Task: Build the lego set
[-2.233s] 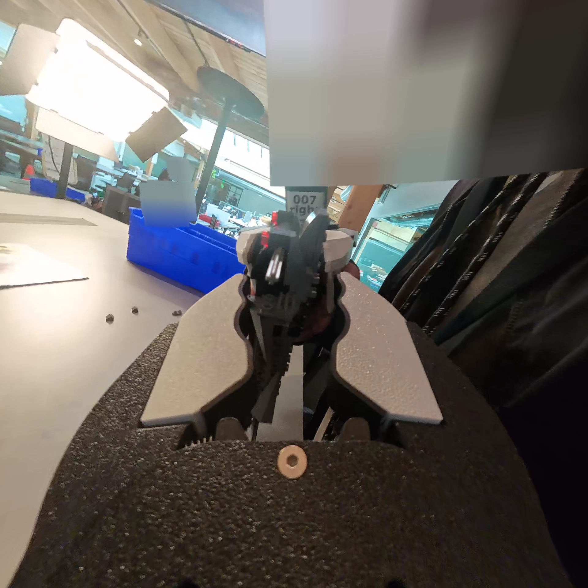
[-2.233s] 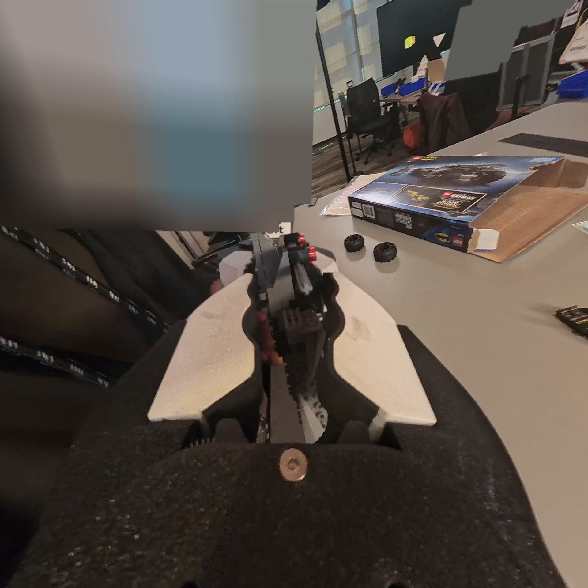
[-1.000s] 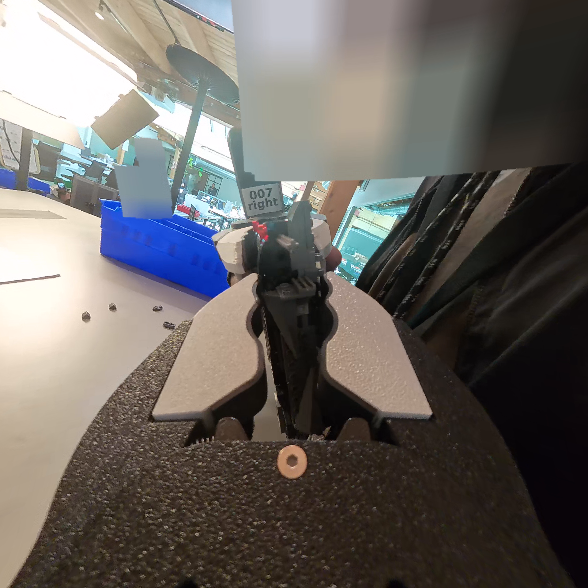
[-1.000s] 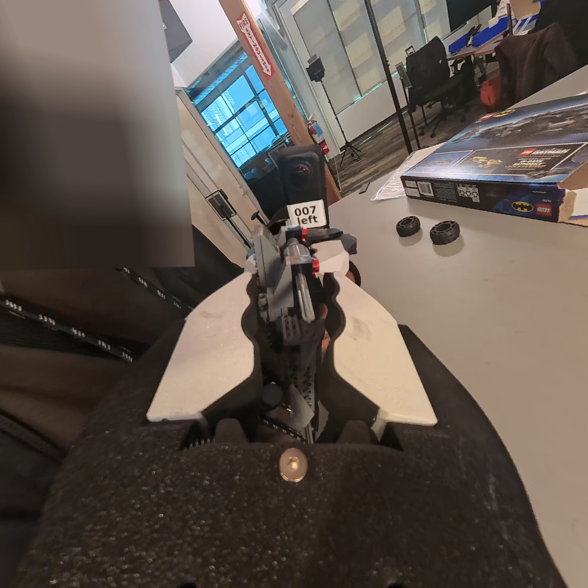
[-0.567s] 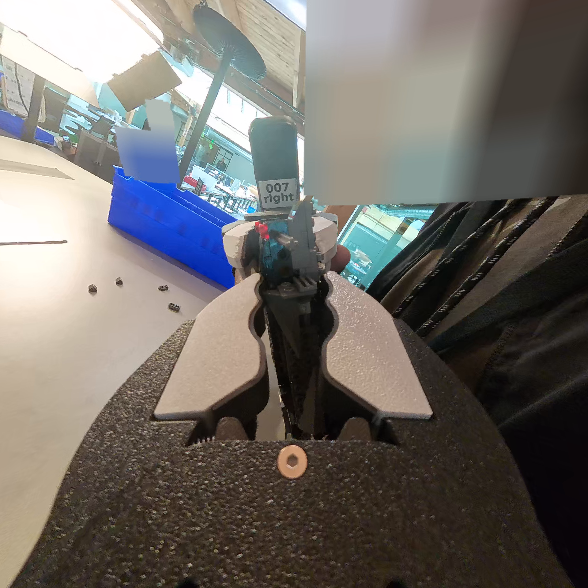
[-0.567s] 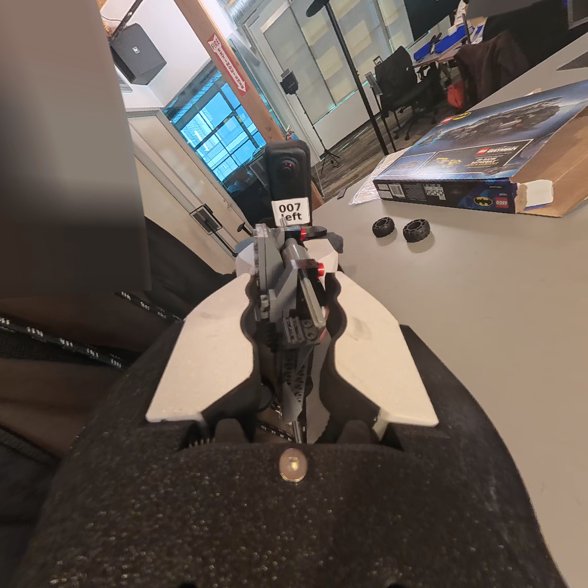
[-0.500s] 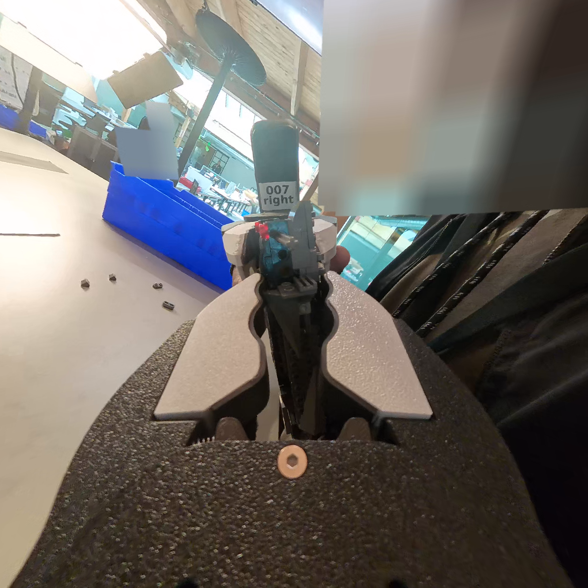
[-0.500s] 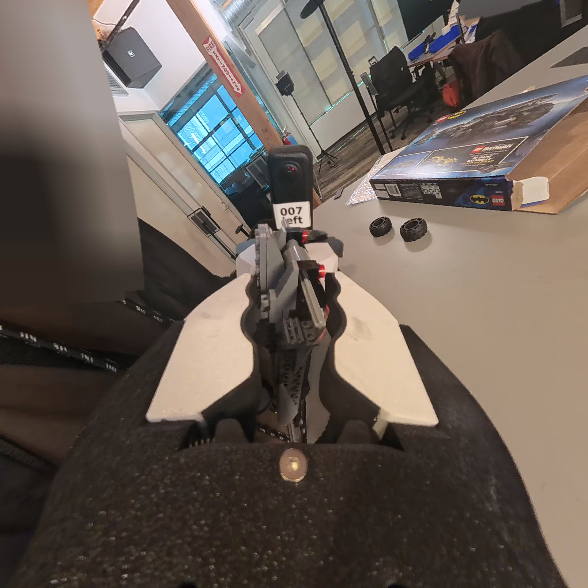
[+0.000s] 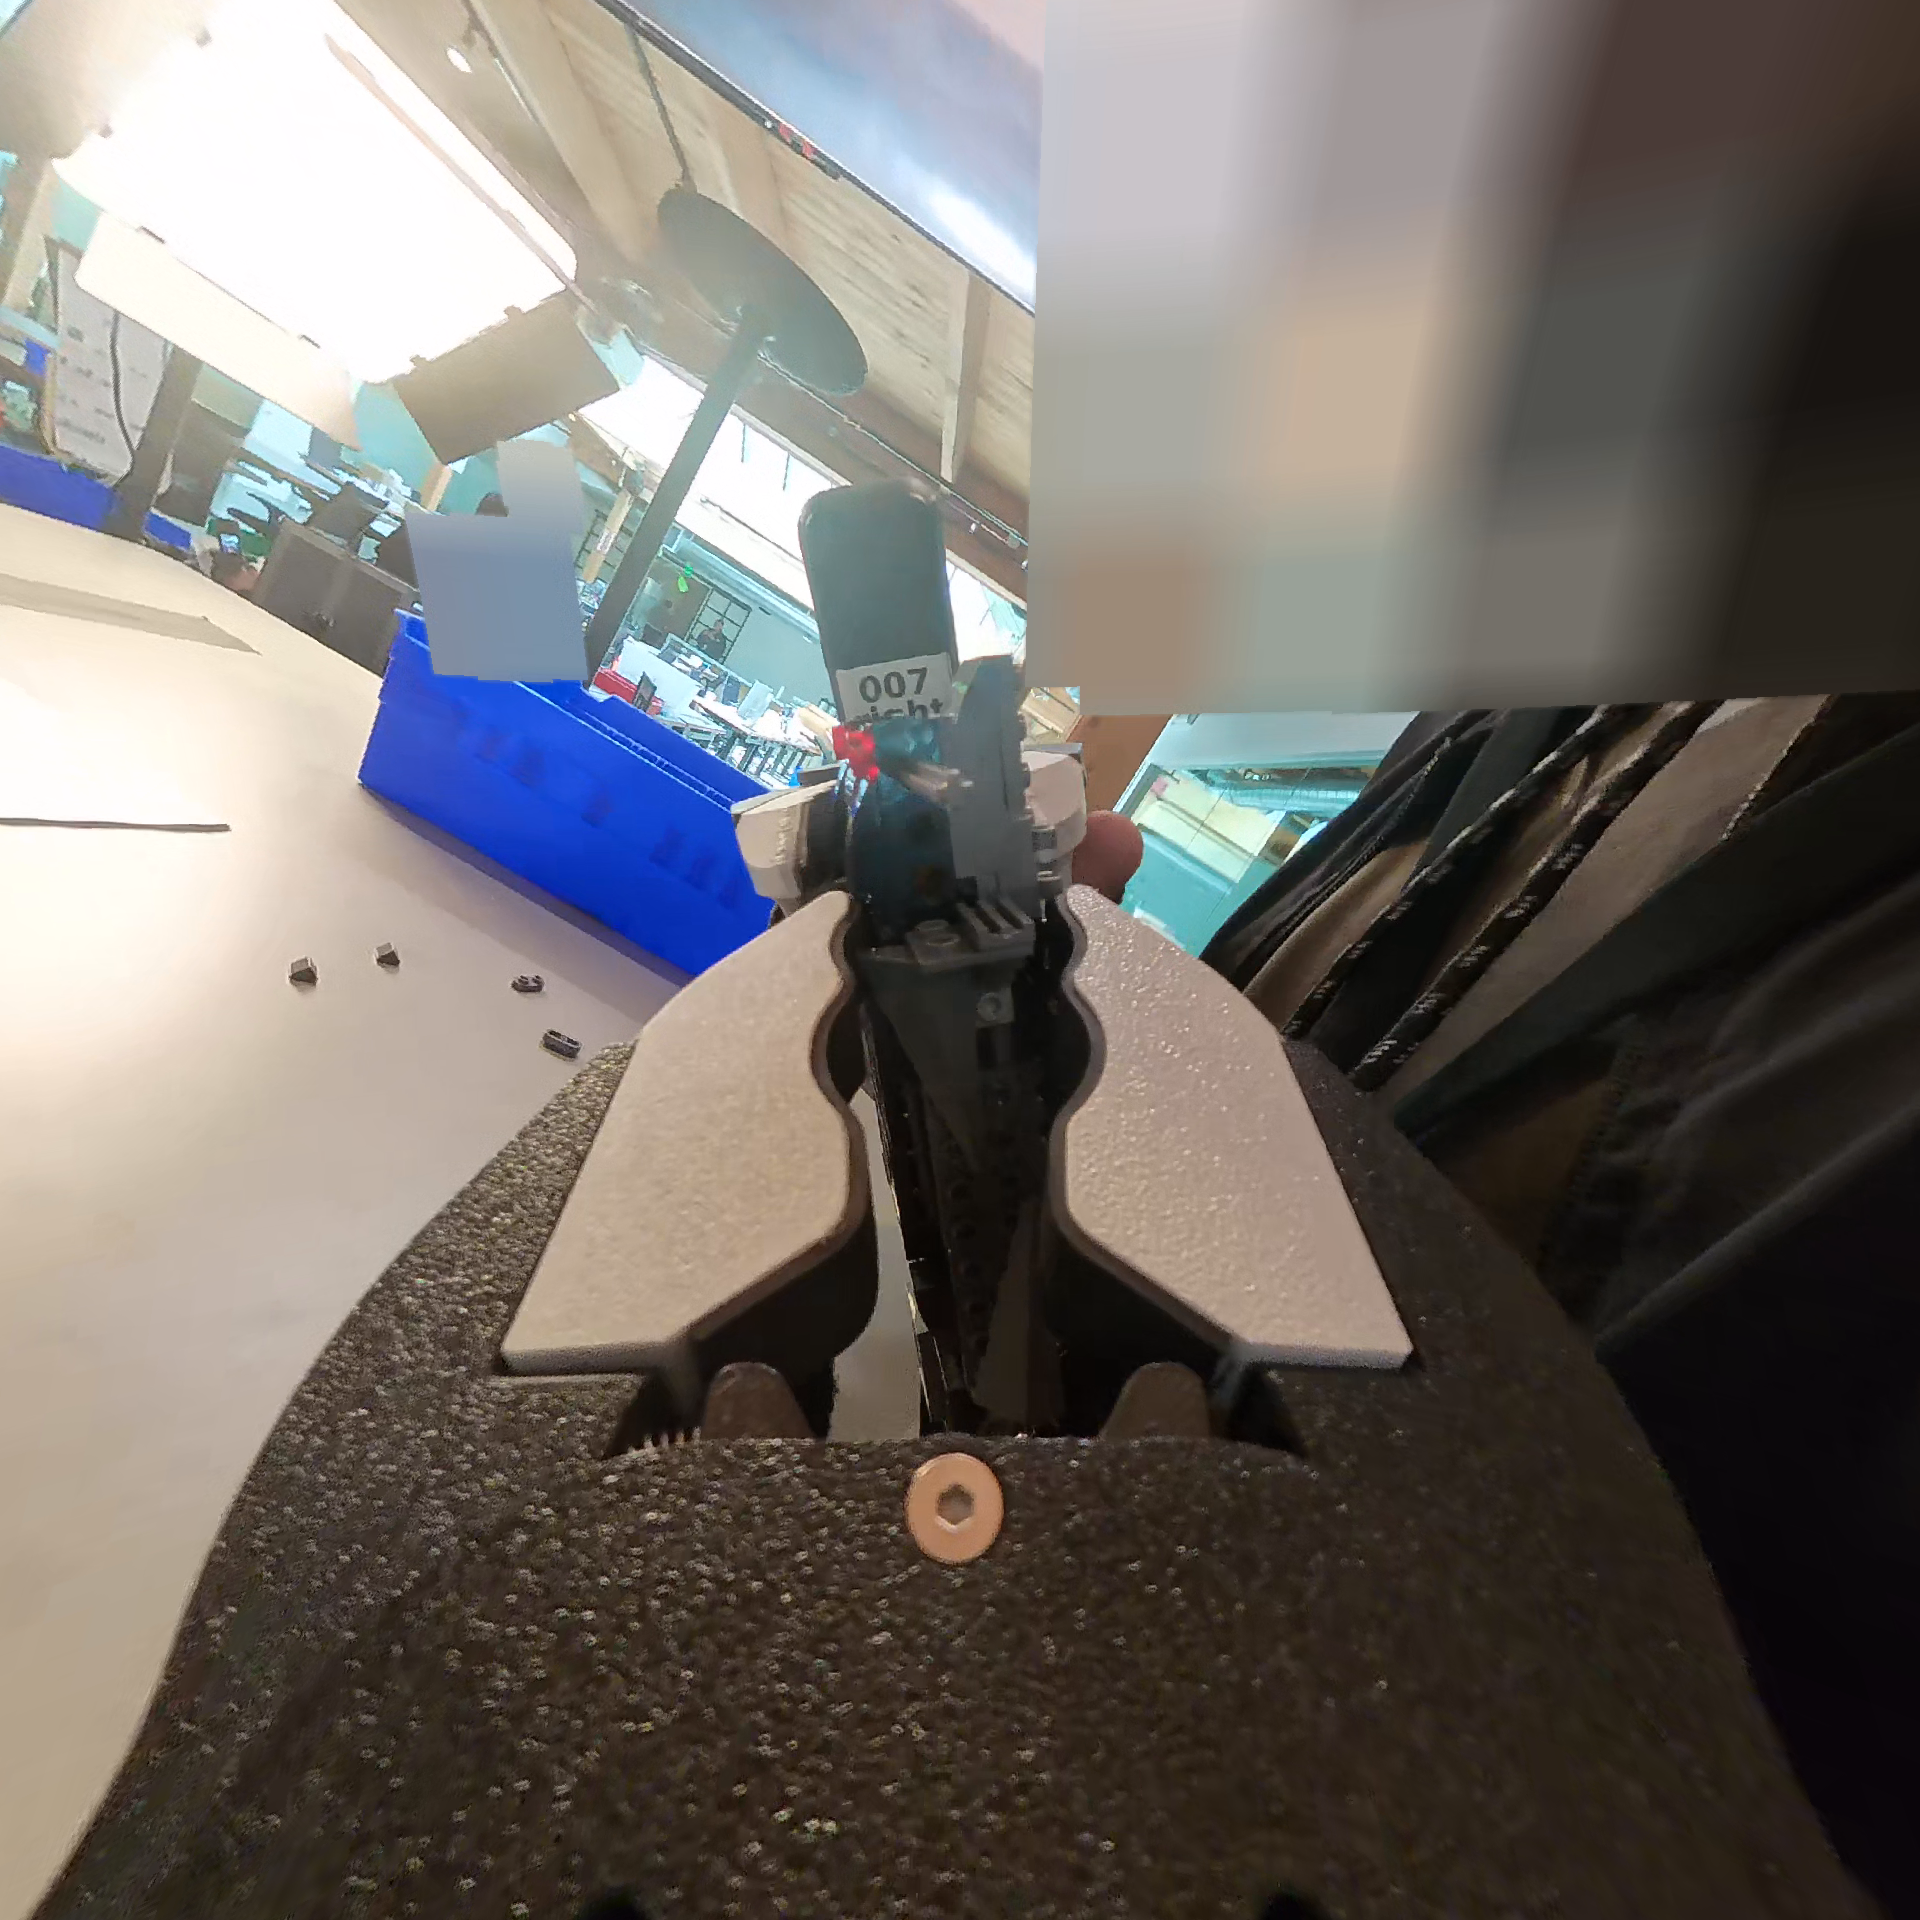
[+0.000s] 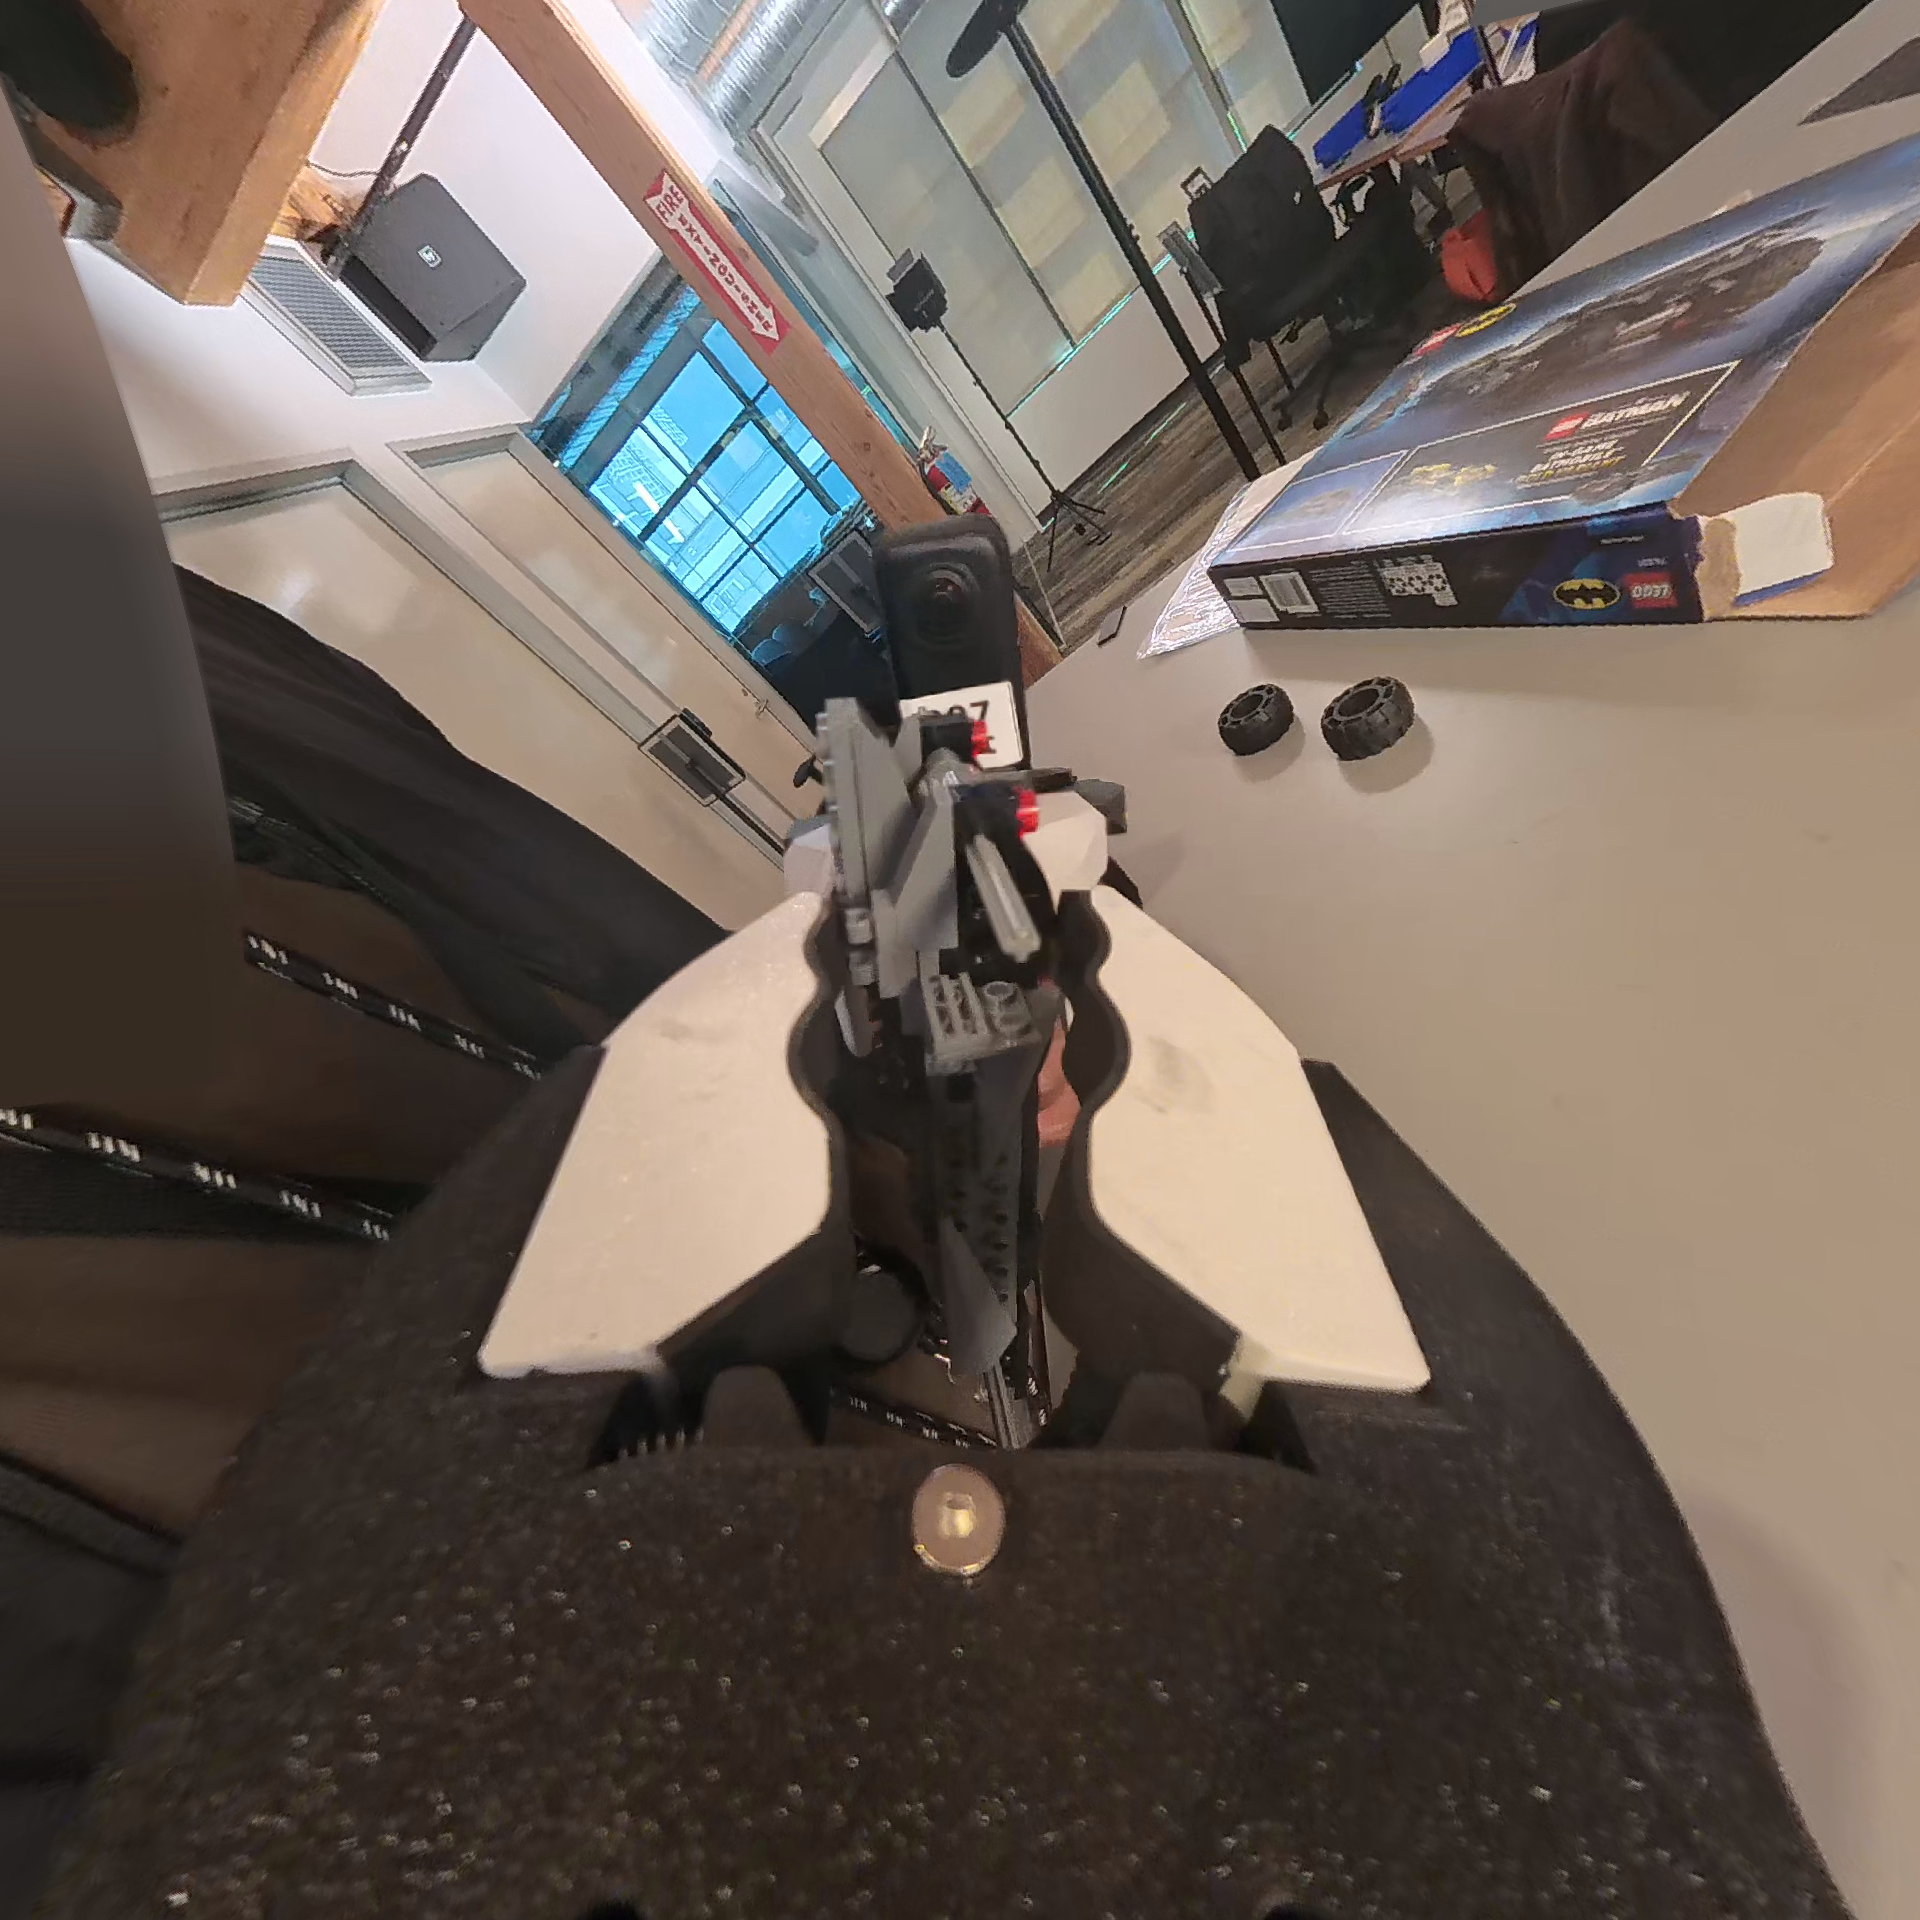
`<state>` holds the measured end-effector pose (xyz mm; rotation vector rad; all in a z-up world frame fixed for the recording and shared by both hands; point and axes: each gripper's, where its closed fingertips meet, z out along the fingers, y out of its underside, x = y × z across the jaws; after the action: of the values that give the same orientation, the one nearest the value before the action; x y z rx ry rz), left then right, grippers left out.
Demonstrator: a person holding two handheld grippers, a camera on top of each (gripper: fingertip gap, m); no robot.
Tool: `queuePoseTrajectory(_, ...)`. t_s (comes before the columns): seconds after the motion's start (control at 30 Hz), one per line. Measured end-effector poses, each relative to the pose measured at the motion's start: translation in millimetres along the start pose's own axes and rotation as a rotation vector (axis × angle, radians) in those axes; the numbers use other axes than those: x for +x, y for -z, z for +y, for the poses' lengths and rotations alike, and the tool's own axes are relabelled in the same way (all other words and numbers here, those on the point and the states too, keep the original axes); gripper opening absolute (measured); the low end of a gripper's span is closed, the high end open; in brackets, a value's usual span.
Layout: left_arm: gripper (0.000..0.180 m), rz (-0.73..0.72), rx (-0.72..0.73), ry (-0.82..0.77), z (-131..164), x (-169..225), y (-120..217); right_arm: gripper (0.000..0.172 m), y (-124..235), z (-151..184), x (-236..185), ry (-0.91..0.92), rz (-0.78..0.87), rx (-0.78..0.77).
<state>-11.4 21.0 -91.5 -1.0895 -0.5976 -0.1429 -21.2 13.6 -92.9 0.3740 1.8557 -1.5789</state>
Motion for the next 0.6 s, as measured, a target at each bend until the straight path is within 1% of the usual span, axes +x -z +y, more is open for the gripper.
queuePoseTrajectory(0.13,0.033,0.011,-0.007,-0.125,0.7,10.9,0.2,0.045,-1.7,3.1,-8.2,0.041,-0.032,-0.01)
queuePoseTrajectory(0.2,0.033,0.015,-0.012,-0.186,1.6,17.1,0.8,0.044,-2.8,5.0,-14.8,0.071,-0.052,-0.02)
queuePoseTrajectory(0.4,0.033,0.06,-0.03,-0.224,4.8,28.5,4.3,0.041,-6.0,9.8,-27.0,0.134,-0.066,-0.039)
queuePoseTrajectory(0.43,0.034,0.066,-0.036,-0.224,5.9,29.5,4.3,0.038,-6.1,10.1,-29.7,0.139,-0.075,-0.04)
queuePoseTrajectory(0.6,0.033,0.085,-0.022,-0.229,5.6,33.1,5.7,0.037,-7.5,11.3,-33.0,0.152,-0.061,-0.046)
